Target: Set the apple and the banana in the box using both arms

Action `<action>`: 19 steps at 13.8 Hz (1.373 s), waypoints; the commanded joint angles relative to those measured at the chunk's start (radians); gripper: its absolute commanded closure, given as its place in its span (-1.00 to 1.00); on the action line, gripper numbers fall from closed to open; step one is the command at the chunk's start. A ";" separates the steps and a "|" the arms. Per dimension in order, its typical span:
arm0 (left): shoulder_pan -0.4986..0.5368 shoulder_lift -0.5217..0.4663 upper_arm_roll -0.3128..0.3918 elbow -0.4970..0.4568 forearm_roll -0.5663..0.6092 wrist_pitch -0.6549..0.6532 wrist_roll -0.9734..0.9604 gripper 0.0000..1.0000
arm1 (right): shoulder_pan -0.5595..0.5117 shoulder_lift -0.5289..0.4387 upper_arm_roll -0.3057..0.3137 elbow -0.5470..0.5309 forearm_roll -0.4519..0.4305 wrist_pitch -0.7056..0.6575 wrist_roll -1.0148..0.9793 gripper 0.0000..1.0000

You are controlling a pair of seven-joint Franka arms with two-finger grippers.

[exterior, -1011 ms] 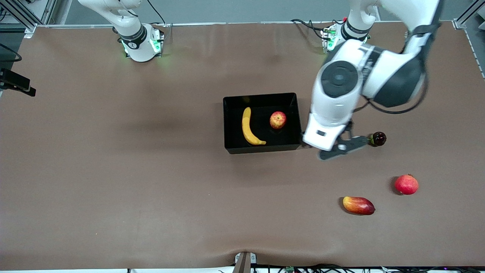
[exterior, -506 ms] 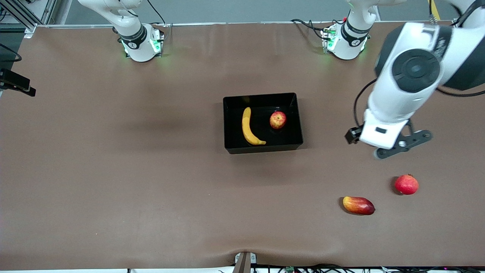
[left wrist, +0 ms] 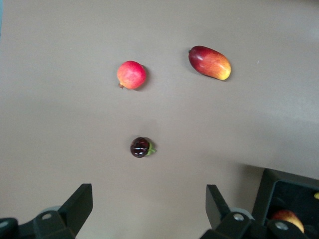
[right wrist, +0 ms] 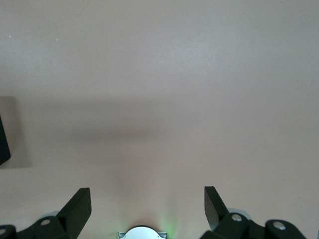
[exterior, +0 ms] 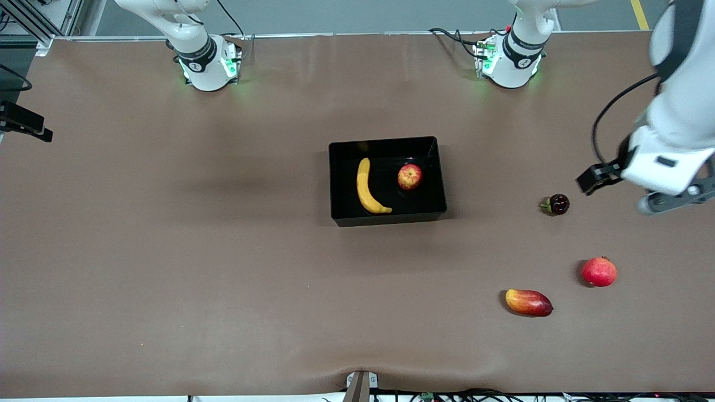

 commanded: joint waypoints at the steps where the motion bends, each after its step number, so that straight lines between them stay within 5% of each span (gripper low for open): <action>1: 0.003 -0.103 0.087 -0.087 -0.087 0.002 0.124 -1.00 | 0.004 -0.018 -0.001 -0.016 -0.017 0.004 0.000 -1.00; 3: -0.003 -0.159 0.144 -0.130 -0.123 0.002 0.187 -1.00 | 0.004 -0.018 -0.001 -0.016 -0.017 0.004 0.000 -1.00; 9: -0.003 -0.299 0.164 -0.255 -0.143 -0.017 0.222 -1.00 | 0.001 -0.018 -0.001 -0.016 -0.017 0.004 0.000 -1.00; 19: -0.003 -0.312 0.154 -0.259 -0.215 -0.044 0.287 -1.00 | 0.000 -0.018 -0.001 -0.016 -0.017 0.004 0.000 -1.00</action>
